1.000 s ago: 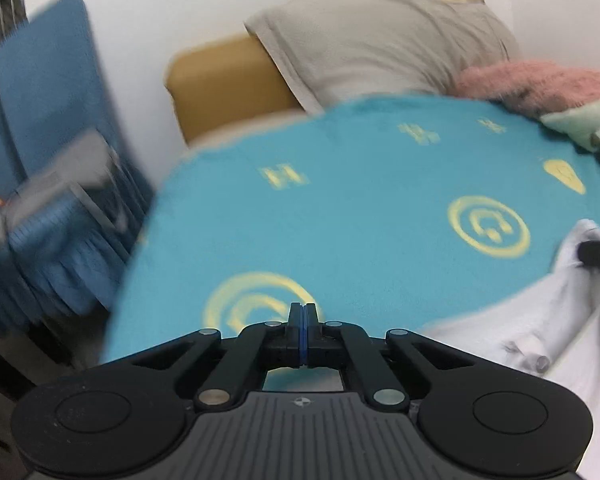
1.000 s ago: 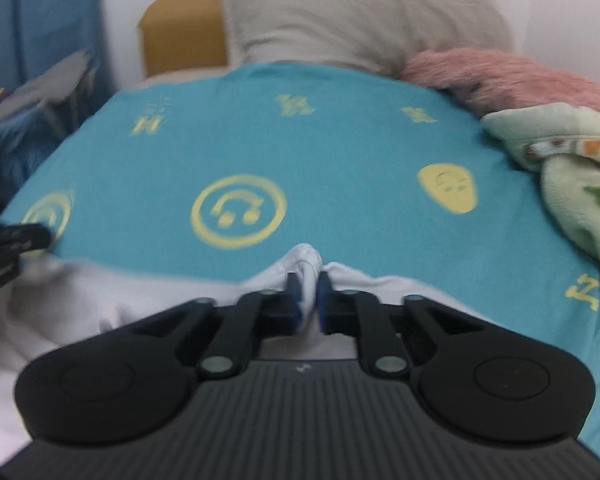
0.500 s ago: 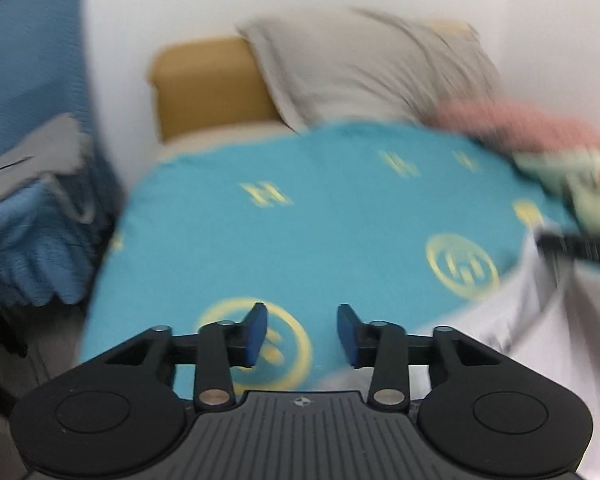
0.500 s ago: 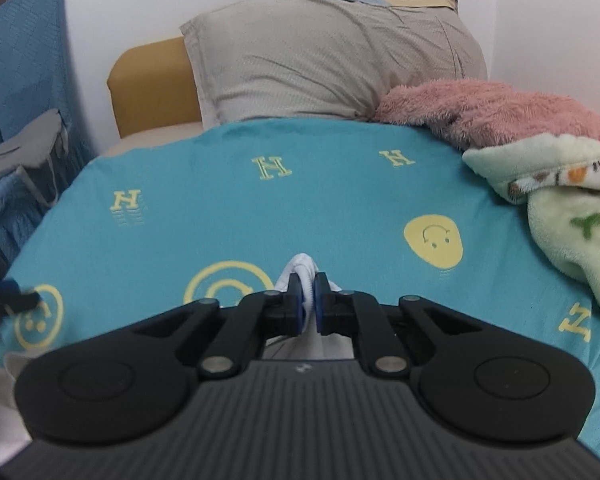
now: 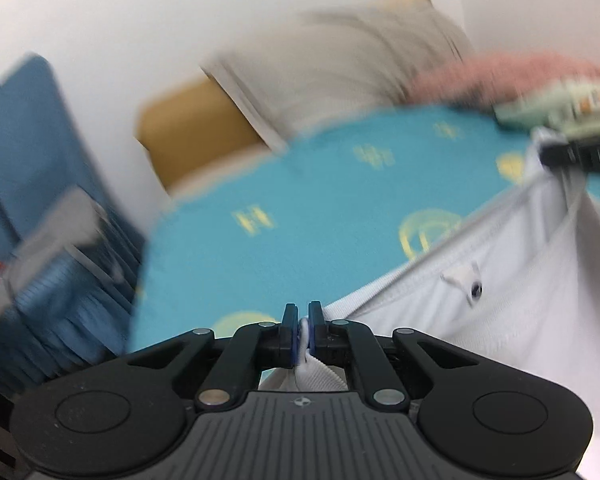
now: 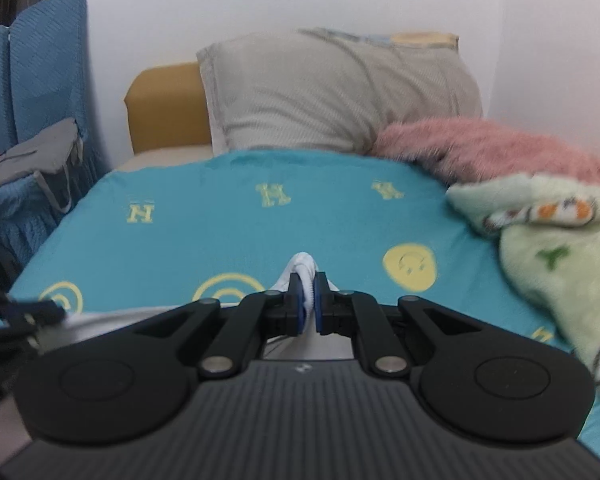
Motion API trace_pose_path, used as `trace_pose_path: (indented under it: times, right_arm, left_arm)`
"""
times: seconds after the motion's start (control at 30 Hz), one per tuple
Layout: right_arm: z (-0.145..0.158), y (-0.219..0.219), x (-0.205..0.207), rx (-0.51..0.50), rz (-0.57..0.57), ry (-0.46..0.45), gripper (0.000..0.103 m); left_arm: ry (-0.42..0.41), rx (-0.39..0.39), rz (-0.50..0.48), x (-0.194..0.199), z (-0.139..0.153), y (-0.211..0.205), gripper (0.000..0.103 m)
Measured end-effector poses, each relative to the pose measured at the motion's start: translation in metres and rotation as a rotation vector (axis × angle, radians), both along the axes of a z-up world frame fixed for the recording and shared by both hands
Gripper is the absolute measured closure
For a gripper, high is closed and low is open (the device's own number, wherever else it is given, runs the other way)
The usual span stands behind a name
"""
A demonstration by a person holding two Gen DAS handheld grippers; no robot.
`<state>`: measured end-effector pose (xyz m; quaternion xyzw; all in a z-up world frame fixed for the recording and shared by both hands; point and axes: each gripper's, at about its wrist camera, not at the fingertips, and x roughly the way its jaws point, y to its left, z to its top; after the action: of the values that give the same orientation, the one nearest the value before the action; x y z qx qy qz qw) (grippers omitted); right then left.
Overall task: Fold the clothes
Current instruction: 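Lower the held T-shirt flat onto the bed and open both grippers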
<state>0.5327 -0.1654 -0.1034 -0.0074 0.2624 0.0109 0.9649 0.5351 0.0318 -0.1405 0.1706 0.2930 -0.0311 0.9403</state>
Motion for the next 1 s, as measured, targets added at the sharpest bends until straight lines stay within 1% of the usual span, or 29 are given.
trace_pose_path:
  times: [0.1, 0.17, 0.2, 0.3, 0.4, 0.47, 0.53, 0.57, 0.6, 0.63, 0.67, 0.73, 0.77, 0.9, 1.0]
  right_arm:
    - [0.023, 0.0, 0.001, 0.017, -0.001, -0.042, 0.095]
    - [0.029, 0.003, 0.003, 0.012, 0.001, -0.074, 0.095]
    - [0.028, 0.005, 0.005, 0.006, 0.001, -0.085, 0.095]
    - [0.007, 0.002, 0.02, 0.03, -0.003, -0.083, 0.095]
    - [-0.03, -0.002, 0.035, 0.045, 0.004, -0.036, 0.094]
    - [-0.052, -0.005, 0.042, 0.056, 0.016, 0.009, 0.094]
    - [-0.064, -0.01, 0.045, 0.098, 0.022, 0.034, 0.092]
    - [-0.065, -0.012, 0.045, 0.12, 0.025, 0.047, 0.092]
    - [-0.065, -0.014, 0.044, 0.142, 0.028, 0.06, 0.089]
    - [-0.066, -0.016, 0.044, 0.164, 0.031, 0.074, 0.082]
    - [-0.067, -0.018, 0.044, 0.186, 0.033, 0.087, 0.074]
    - [-0.065, -0.023, 0.038, 0.235, 0.039, 0.101, 0.027]
    - [-0.059, -0.027, 0.029, 0.263, 0.041, 0.087, 0.022]
    - [-0.034, -0.049, -0.022, 0.355, 0.034, 0.053, 0.022]
    - [-0.018, -0.077, -0.077, 0.412, -0.025, 0.014, 0.022]
  left_arm:
    - [-0.127, -0.012, 0.074, 0.001, 0.036, 0.001, 0.098]
    - [-0.172, -0.048, 0.126, 0.009, 0.046, -0.003, 0.098]
    - [-0.171, -0.062, 0.141, 0.016, 0.044, -0.004, 0.098]
    - [-0.146, -0.058, 0.166, 0.033, 0.018, -0.009, 0.097]
    - [-0.067, -0.07, 0.179, 0.052, -0.024, -0.01, 0.097]
    - [-0.021, -0.082, 0.185, 0.061, -0.048, -0.008, 0.094]
    - [0.014, -0.105, 0.174, 0.064, -0.06, -0.006, 0.078]
    - [0.023, -0.116, 0.17, 0.063, -0.062, -0.005, 0.075]
    - [0.025, -0.121, 0.166, 0.061, -0.063, -0.004, 0.06]
    - [0.021, -0.123, 0.162, 0.06, -0.06, -0.002, 0.046]
    - [0.011, -0.125, 0.158, 0.056, -0.057, -0.001, 0.04]
    - [-0.008, -0.135, 0.163, 0.045, -0.048, 0.003, 0.026]
    - [-0.012, -0.155, 0.172, 0.036, -0.041, 0.006, 0.023]
    - [-0.033, -0.219, 0.18, -0.018, -0.013, 0.013, 0.022]
    - [-0.045, -0.246, 0.185, -0.08, 0.007, 0.018, 0.021]
